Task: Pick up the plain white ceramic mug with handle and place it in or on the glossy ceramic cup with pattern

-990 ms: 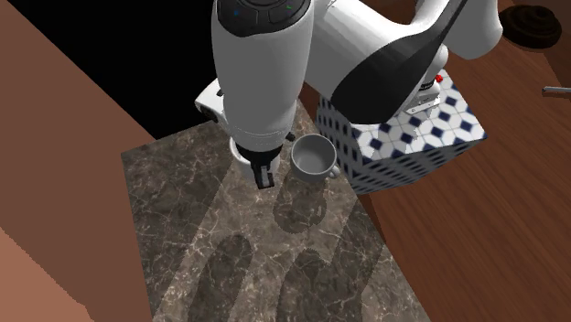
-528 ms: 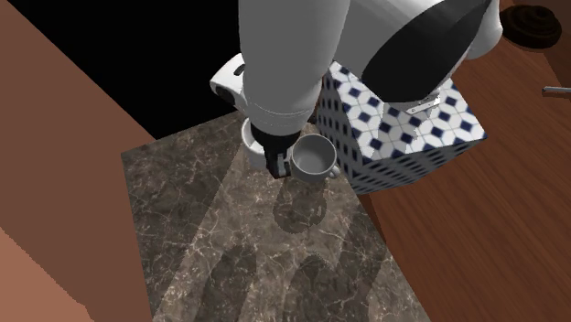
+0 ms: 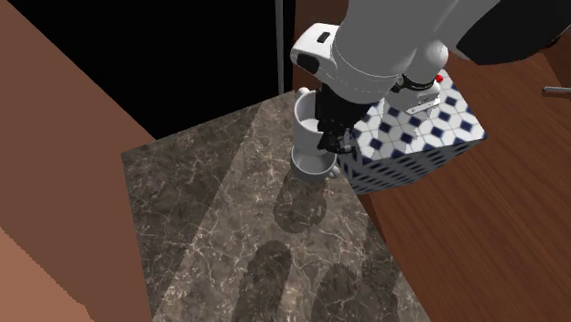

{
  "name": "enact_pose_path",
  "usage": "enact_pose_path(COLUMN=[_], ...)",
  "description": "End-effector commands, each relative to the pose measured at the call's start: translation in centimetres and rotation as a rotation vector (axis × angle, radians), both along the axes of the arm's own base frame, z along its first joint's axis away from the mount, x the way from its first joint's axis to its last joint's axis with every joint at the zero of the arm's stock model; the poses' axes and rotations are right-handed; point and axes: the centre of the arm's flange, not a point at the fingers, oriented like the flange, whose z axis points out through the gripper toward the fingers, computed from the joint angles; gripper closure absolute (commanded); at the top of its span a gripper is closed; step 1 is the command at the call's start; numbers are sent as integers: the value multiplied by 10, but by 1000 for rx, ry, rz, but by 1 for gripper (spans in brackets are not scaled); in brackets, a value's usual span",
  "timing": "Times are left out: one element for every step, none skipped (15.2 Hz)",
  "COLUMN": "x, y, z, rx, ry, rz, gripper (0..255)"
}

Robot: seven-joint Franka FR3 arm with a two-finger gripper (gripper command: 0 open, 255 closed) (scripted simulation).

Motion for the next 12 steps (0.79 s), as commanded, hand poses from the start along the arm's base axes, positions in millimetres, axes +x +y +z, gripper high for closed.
enact_pose_path(x=[-15, -15, -15, -15, -15, -15, -15, -15, -15, -15, -15, -15], y=[-2, -2, -2, -2, -2, -2, -2, -2, -2, -2, -2, -2], z=[-5, -10, -15, -20, -26, -31, -36, -42, -47, -52, -57, -63], rx=[0, 0, 0, 0, 0, 0, 0, 0, 0, 0, 0, 0], ry=[-1, -1, -1, -1, -1, -1, -1, -1, -1, -1, -1, -1], rz=[-1, -1, -1, -1, -1, -1, -1, -1, -1, -1, -1, -1], gripper=[255, 255, 255, 255, 255, 255, 255, 255, 255, 255, 255, 255])
